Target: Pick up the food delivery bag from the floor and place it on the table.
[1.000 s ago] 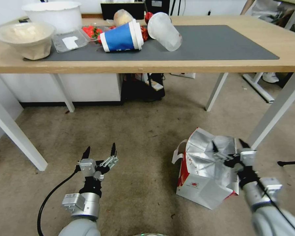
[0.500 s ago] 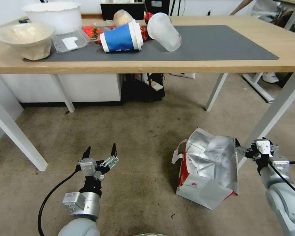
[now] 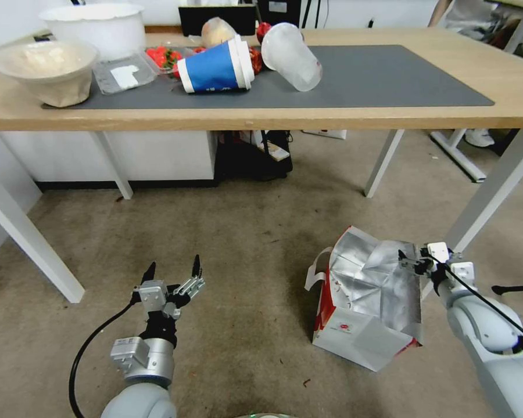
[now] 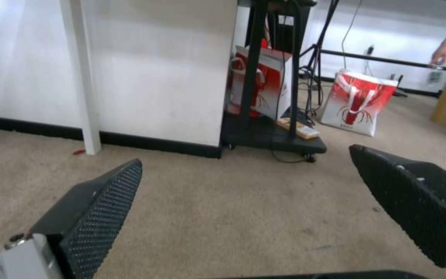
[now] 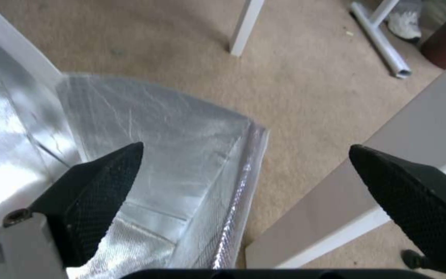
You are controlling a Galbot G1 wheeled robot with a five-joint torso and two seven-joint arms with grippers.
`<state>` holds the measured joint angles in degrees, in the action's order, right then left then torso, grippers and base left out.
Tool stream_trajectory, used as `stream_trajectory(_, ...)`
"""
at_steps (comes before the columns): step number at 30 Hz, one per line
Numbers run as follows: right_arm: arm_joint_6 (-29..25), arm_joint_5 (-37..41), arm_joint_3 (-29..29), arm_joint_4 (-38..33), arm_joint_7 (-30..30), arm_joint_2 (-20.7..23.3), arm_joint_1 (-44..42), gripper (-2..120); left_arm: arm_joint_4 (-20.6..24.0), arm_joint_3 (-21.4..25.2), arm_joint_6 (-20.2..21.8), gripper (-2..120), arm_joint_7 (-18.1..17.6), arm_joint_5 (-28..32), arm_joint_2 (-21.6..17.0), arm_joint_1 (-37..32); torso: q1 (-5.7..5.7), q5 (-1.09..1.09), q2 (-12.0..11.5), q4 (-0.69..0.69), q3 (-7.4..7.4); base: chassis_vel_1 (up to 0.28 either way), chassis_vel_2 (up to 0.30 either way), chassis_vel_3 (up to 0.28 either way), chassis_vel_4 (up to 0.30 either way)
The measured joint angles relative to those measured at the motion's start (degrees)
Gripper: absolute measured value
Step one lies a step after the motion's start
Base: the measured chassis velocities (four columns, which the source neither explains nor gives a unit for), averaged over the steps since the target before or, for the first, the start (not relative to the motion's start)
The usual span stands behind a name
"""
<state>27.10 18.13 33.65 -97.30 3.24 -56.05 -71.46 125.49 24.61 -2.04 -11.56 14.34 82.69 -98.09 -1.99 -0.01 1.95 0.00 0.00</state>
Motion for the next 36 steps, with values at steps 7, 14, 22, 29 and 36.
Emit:
stream_trajectory(7,0.84,0.27,-1.23,1.26,0.07,0.53,0.97,100,0.64,0.21,0.08,100,-0.24,-0.31,0.24,-0.41,0.00,0.01,0.01,0.00,0.00,0.000,0.000,0.000,0.000)
stream_trajectory(14,3.53,2.54,-3.48,2.88,0.96,0.61,2.94,87,1.37,0.16,-0.54,100,-0.38,-0.61,0.66,-1.33,0.00,0.01,0.01,0.00,0.00,0.000,0.000,0.000,0.000)
stream_trajectory(22,5.32,2.56,-4.40,3.85,2.02,0.24,3.55,59,2.31,0.16,-1.30,100,-1.11,-0.33,0.84,-2.23,0.00,0.01,0.02,0.00,0.00,0.000,0.000,0.000,0.000)
stream_trajectory(29,5.56,2.04,-4.42,4.11,1.80,-0.33,3.25,34,2.56,0.37,-1.32,100,-1.37,-0.07,0.95,-2.17,0.00,0.01,0.03,0.00,0.00,0.000,0.000,0.000,0.000)
stream_trajectory(36,5.57,1.85,-4.80,4.17,1.61,-0.76,3.31,6,2.09,0.34,-1.81,100,-1.57,-0.06,1.09,-2.05,0.00,0.01,0.03,0.00,0.00,0.000,0.000,0.000,0.000)
